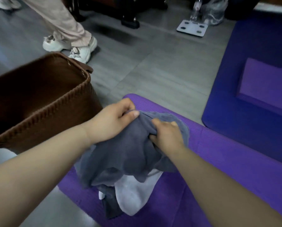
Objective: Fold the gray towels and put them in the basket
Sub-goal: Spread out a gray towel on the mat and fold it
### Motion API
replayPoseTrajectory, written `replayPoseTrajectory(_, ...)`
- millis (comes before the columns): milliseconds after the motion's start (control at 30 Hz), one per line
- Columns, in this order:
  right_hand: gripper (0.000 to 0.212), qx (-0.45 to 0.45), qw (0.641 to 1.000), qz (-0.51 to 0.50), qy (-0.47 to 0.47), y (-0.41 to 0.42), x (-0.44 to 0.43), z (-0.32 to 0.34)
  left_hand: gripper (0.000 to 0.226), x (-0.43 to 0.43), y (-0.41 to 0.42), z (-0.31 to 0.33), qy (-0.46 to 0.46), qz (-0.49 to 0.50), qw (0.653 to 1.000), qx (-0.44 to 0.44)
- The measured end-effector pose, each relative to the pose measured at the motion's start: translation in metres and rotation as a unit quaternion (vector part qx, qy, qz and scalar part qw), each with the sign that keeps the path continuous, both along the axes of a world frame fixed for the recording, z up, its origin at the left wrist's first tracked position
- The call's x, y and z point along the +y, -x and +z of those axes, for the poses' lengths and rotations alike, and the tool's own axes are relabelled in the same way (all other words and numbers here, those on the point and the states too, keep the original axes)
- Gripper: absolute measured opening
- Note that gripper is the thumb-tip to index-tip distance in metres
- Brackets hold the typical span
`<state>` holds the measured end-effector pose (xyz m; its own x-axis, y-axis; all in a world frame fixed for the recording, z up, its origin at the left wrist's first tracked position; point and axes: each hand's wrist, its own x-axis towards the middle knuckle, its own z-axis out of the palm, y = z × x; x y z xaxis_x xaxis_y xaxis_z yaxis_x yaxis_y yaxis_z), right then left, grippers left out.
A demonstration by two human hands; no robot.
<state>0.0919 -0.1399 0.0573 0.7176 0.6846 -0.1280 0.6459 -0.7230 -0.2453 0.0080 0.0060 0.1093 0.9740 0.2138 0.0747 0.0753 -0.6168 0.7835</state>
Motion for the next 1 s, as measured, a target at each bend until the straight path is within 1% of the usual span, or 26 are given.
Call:
replayPoseTrajectory(67,0.027,-0.010,0.999,-0.026,0.025,-0.020,-0.014,0.022,0.022,-0.002,-0.007,0.019,0.050,0.037,0.998,-0.021)
replayPoseTrajectory(100,0.024,0.005,0.998,-0.056,-0.002,-0.028,-0.024,0.034,0.025,-0.005,-0.011,0.028,0.076,0.042,0.996,-0.022)
replayPoseTrajectory(167,0.021,0.054,0.985,-0.127,-0.103,-0.042,-0.045,0.060,0.024,-0.015,-0.019,0.044,0.113,0.026,0.993,-0.009)
replayPoseTrajectory(200,0.023,0.069,0.974,-0.151,-0.158,-0.049,-0.054,0.073,0.023,-0.022,-0.022,0.052,0.138,0.017,0.990,-0.004)
replayPoseTrajectory(233,0.028,0.066,0.962,-0.160,-0.213,-0.055,-0.064,0.086,0.023,-0.029,-0.024,0.059,0.172,0.009,0.985,-0.004)
replayPoseTrajectory(300,0.037,0.055,0.943,-0.154,-0.288,-0.065,-0.082,0.114,0.019,-0.045,-0.029,0.071,0.257,-0.011,0.966,-0.003)
replayPoseTrajectory(367,0.044,0.067,0.926,-0.148,-0.341,-0.073,-0.105,0.142,0.017,-0.068,-0.030,0.075,0.333,-0.060,0.941,0.014)
replayPoseTrajectory(400,0.046,0.081,0.922,-0.140,-0.351,-0.075,-0.117,0.153,0.018,-0.084,-0.029,0.070,0.356,-0.090,0.930,0.027)
replayPoseTrajectory(433,0.045,0.081,0.927,-0.126,-0.344,-0.077,-0.132,0.160,0.020,-0.102,-0.027,0.061,0.365,-0.119,0.922,0.042)
replayPoseTrajectory(467,0.044,0.070,0.939,-0.114,-0.316,-0.077,-0.148,0.162,0.023,-0.122,-0.024,0.049,0.363,-0.145,0.919,0.058)
replayPoseTrajectory(533,0.045,0.017,0.973,-0.093,-0.210,-0.077,-0.181,0.150,0.029,-0.164,-0.019,0.012,0.344,-0.181,0.916,0.096)
replayPoseTrajectory(567,0.050,-0.003,0.983,-0.089,-0.161,-0.076,-0.197,0.134,0.029,-0.185,-0.015,-0.010,0.343,-0.193,0.911,0.122)
replayPoseTrajectory(600,0.058,-0.001,0.989,-0.095,-0.115,-0.074,-0.214,0.109,0.028,-0.206,-0.010,-0.033,0.345,-0.204,0.903,0.156)
replayPoseTrajectory(667,0.072,0.073,0.985,-0.152,-0.045,-0.063,-0.251,0.049,0.029,-0.241,-0.001,-0.078,0.309,-0.241,0.891,0.229)
replayPoseTrajectory(700,0.074,0.119,0.970,-0.209,-0.032,-0.054,-0.270,0.017,0.032,-0.255,0.004,-0.097,0.283,-0.276,0.884,0.248)
replayPoseTrajectory(733,0.073,0.174,0.945,-0.276,-0.034,-0.042,-0.286,-0.013,0.035,-0.265,0.008,-0.115,0.260,-0.315,0.874,0.262)
replayPoseTrajectory(767,0.068,0.232,0.910,-0.340,-0.050,-0.028,-0.300,-0.040,0.035,-0.270,0.012,-0.129,0.229,-0.346,0.867,0.275)
replayPoseTrajectory(800,0.062,0.281,0.873,-0.391,-0.073,-0.012,-0.310,-0.066,0.037,-0.268,0.013,-0.142,0.172,-0.367,0.869,0.284)
replayPoseTrajectory(833,0.059,0.319,0.841,-0.426,-0.098,0.004,-0.317,-0.089,0.043,-0.260,0.011,-0.155,0.080,-0.364,0.886,0.277)
replayPoseTrajectory(867,0.063,0.352,0.815,-0.444,-0.119,0.020,-0.320,-0.109,0.054,-0.248,0.009,-0.166,-0.031,-0.337,0.905,0.256)
replayPoseTrajectory(900,0.074,0.382,0.802,-0.442,-0.128,0.035,-0.321,-0.129,0.065,-0.236,0.008,-0.172,-0.130,-0.303,0.913,0.240)
replayPoseTrajectory(933,0.087,0.401,0.807,-0.421,-0.105,0.051,-0.320,-0.145,0.069,-0.223,0.007,-0.177,-0.198,-0.272,0.912,0.235)
replayPoseTrajectory(967,0.093,0.399,0.830,-0.387,-0.048,0.066,-0.316,-0.158,0.068,-0.211,0.004,-0.181,-0.244,-0.244,0.908,0.235)
replayPoseTrajectory(1000,0.090,0.367,0.857,-0.361,0.021,0.077,-0.313,-0.167,0.067,-0.200,0.002,-0.184,-0.278,-0.223,0.902,0.243)
